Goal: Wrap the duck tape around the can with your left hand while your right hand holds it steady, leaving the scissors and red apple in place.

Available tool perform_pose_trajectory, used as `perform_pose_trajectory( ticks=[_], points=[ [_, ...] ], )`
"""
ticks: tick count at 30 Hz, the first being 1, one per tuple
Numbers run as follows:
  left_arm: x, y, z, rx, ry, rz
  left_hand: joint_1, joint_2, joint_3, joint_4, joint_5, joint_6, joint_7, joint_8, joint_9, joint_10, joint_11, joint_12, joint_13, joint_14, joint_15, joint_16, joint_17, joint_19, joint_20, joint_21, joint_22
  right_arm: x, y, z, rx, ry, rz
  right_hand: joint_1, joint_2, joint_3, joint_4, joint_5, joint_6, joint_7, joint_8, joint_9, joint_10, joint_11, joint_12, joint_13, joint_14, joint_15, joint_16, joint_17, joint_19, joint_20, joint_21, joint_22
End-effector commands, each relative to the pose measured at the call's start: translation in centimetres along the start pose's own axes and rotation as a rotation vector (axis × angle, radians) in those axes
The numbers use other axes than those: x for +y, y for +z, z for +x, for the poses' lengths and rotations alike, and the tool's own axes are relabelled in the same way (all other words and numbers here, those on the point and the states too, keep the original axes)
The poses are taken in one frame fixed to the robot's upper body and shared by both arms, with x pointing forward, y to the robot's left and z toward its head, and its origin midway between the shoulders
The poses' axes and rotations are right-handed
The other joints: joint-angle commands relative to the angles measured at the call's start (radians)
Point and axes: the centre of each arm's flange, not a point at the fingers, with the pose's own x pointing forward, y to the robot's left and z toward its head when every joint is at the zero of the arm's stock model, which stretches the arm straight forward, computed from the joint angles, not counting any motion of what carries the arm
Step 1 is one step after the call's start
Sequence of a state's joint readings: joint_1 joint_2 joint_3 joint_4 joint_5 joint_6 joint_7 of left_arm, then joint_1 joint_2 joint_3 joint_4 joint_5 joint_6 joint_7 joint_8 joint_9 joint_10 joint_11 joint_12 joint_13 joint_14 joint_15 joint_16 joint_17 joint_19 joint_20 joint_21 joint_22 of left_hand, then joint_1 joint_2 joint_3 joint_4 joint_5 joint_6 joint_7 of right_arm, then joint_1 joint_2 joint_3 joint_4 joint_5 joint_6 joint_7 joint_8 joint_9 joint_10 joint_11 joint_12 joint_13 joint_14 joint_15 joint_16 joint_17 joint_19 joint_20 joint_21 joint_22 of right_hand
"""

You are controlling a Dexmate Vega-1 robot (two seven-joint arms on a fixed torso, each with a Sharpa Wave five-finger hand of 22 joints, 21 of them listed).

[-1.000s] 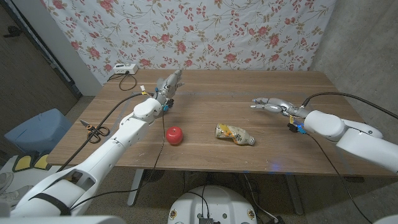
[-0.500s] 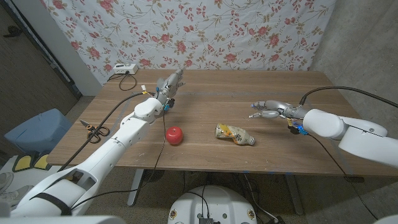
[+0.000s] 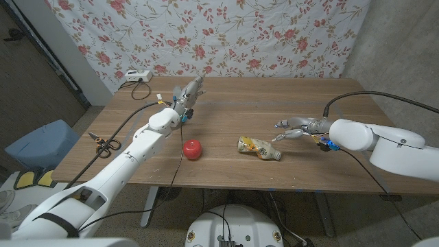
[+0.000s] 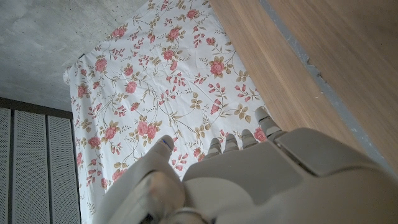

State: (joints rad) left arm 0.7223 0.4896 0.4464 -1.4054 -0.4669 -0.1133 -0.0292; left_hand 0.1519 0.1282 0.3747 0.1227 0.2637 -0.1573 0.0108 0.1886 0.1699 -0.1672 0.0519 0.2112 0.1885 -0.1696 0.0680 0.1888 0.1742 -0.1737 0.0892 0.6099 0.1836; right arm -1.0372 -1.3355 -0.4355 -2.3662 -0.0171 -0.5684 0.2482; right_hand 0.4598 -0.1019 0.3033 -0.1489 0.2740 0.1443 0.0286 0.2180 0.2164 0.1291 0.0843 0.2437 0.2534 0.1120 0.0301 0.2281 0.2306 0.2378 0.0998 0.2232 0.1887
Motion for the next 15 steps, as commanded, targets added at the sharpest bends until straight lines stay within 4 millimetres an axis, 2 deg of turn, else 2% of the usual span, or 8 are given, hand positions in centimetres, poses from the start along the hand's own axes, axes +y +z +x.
perform_pose_trajectory(
  ticks=[1,10,15],
  points=[
    [-0.4,0.0,0.1,0.004,-0.012,-0.005,0.003,-0.004,0.000,0.003,0.007,0.001,0.002,-0.002,0.005,-0.003,0.003,0.002,0.003,0.004,0.002,0.001,0.003,-0.015,0.008,-0.003,0.002,0.7,1.3,-0.3,0.039,0.101,-0.065,-0.007,-0.006,-0.007,0.004,0.008,0.000,0.010,0.000,0.003,0.011,0.001,0.004,0.006,0.009,0.000,0.007,0.004,0.007,-0.011,0.002,0.001],
    [-0.7,0.1,0.2,0.012,-0.021,0.000,0.002,-0.004,0.000,0.004,0.008,0.001,0.003,-0.003,0.005,-0.003,0.002,0.002,0.003,0.003,0.002,0.001,0.003,-0.014,0.008,-0.004,0.002,1.8,2.2,0.1,0.073,0.134,-0.115,-0.019,-0.011,-0.016,0.011,0.010,-0.005,0.014,-0.002,0.003,0.011,0.002,0.003,0.006,0.013,0.003,0.009,0.006,0.012,-0.008,0.004,0.001],
    [-0.8,0.1,0.1,0.020,-0.032,0.005,0.002,-0.004,-0.001,0.004,0.008,0.002,0.003,-0.003,0.005,-0.003,0.001,0.002,0.003,0.003,0.002,0.001,0.003,-0.014,0.008,-0.005,0.002,2.6,2.6,0.3,0.097,0.112,-0.145,-0.023,-0.014,-0.022,0.013,0.013,-0.006,0.015,-0.002,0.003,0.017,0.000,0.005,0.007,0.028,-0.007,0.016,0.008,0.018,-0.005,0.006,0.001]
  ],
)
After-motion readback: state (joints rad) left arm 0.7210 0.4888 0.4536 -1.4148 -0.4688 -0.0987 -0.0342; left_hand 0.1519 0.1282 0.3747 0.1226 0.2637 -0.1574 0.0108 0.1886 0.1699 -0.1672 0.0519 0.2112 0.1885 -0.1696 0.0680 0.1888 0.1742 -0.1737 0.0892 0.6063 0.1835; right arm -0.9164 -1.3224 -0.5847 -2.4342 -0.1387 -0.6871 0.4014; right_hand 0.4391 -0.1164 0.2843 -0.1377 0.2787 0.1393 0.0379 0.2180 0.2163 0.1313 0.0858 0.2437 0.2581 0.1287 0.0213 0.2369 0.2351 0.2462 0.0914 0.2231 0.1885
